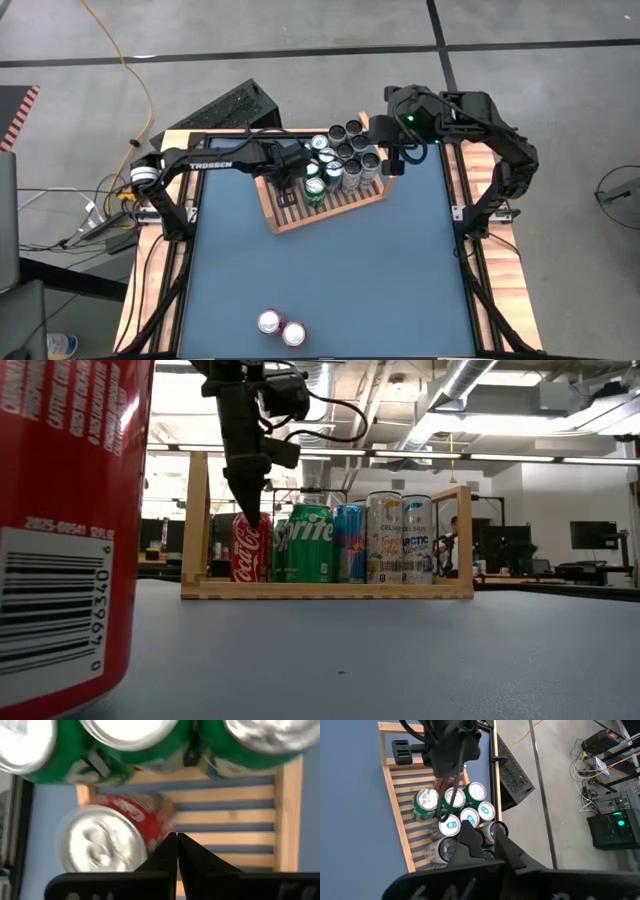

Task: Place canned beverage on shelf
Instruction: Put the red-white soda can on the shelf

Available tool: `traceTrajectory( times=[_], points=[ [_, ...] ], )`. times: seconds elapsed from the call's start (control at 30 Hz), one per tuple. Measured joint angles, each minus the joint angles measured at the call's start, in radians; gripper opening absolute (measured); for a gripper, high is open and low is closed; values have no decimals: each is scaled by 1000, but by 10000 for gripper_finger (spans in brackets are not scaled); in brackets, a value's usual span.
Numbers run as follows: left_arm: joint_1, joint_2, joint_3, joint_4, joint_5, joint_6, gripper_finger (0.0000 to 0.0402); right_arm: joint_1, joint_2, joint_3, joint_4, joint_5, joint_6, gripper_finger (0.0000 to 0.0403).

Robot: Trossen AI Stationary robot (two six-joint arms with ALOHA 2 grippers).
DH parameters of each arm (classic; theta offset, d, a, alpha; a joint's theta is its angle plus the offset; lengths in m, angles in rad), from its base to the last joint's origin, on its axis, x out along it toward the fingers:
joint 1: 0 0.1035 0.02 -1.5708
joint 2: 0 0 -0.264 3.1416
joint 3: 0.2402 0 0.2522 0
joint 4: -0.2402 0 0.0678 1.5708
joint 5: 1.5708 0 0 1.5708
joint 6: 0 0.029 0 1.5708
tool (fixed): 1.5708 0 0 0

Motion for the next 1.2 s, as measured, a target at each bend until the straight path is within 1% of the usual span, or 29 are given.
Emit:
traceTrajectory(
  times=[0.23,0.6,0.8,0.9,0.97,1.13,1.2],
  points=[
    [35,6,0,43,-6,2,0,0,0,0,0,0,0,0],
    [83,6,0,48,-2,10,0,0,0,0,-1,0,1,0],
    [83,6,0,48,10,11,0,0,0,0,-1,-1,1,0],
    [77,0,-1,41,95,-1,0,0,0,0,-2,-1,1,0],
    [60,-5,-1,39,129,-8,0,0,0,0,-6,-1,1,0],
    [19,8,-1,58,127,17,0,0,0,0,-6,-3,2,0],
    [12,29,-1,56,91,20,0,0,0,0,-6,-4,2,0]
  ],
)
